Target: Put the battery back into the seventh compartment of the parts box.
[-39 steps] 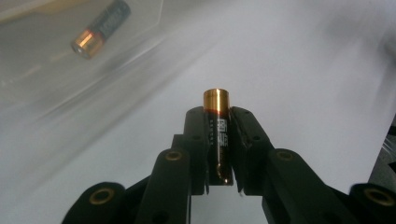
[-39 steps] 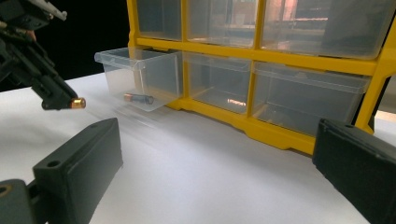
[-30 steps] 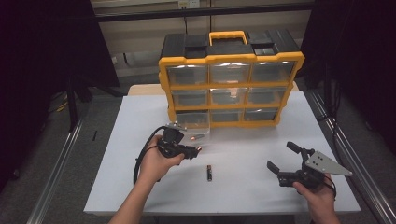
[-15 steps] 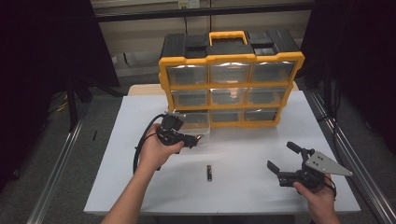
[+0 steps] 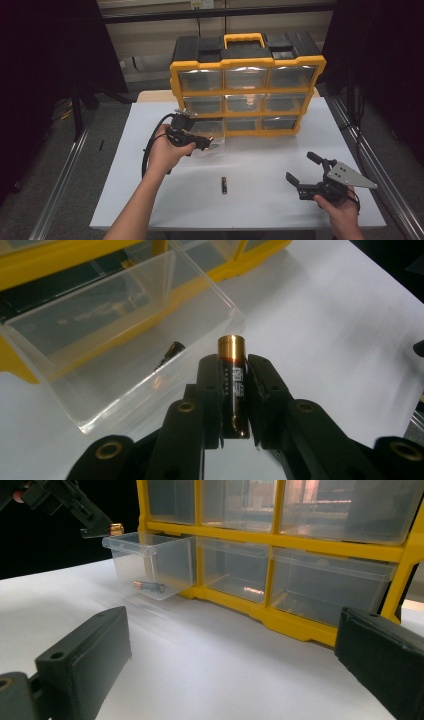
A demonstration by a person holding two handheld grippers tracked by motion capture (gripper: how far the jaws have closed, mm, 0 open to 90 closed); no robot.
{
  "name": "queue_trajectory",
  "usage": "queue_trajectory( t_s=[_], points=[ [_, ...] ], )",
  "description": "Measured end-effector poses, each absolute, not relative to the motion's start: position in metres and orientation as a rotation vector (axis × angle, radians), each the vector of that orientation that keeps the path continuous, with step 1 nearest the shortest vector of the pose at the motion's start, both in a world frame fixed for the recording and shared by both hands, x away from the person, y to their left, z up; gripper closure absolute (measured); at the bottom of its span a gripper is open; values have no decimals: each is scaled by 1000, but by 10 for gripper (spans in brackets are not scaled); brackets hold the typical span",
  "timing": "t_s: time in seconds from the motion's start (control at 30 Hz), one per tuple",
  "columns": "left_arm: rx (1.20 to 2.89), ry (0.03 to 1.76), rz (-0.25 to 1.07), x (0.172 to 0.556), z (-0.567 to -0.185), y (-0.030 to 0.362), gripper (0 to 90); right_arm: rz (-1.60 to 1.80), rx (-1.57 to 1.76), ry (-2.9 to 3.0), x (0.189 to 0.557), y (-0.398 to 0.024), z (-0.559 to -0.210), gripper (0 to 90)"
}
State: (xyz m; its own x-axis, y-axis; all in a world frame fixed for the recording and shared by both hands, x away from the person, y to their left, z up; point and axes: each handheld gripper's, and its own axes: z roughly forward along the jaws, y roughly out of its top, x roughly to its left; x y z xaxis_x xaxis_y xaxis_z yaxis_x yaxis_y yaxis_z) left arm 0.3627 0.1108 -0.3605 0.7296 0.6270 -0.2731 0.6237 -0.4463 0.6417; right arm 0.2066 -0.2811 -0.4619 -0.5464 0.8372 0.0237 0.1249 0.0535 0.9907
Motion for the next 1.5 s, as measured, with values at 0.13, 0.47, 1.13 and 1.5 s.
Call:
queue_trajectory(
  t_s=[0.13, 0.47, 1.13, 1.5],
  points=[
    [2170, 943, 15, 367, -355, 111, 774, 1544, 967, 1743, 207, -281, -462, 13],
    [2164, 966, 66, 382, -350, 111, 774, 1547, 969, 1740, 206, -281, -462, 14],
    [2148, 1040, 103, 403, -366, 109, 774, 1548, 966, 1743, 206, -281, -462, 14],
    [2157, 1044, 137, 408, -374, 104, 774, 1548, 966, 1742, 207, -282, -462, 13]
  ],
)
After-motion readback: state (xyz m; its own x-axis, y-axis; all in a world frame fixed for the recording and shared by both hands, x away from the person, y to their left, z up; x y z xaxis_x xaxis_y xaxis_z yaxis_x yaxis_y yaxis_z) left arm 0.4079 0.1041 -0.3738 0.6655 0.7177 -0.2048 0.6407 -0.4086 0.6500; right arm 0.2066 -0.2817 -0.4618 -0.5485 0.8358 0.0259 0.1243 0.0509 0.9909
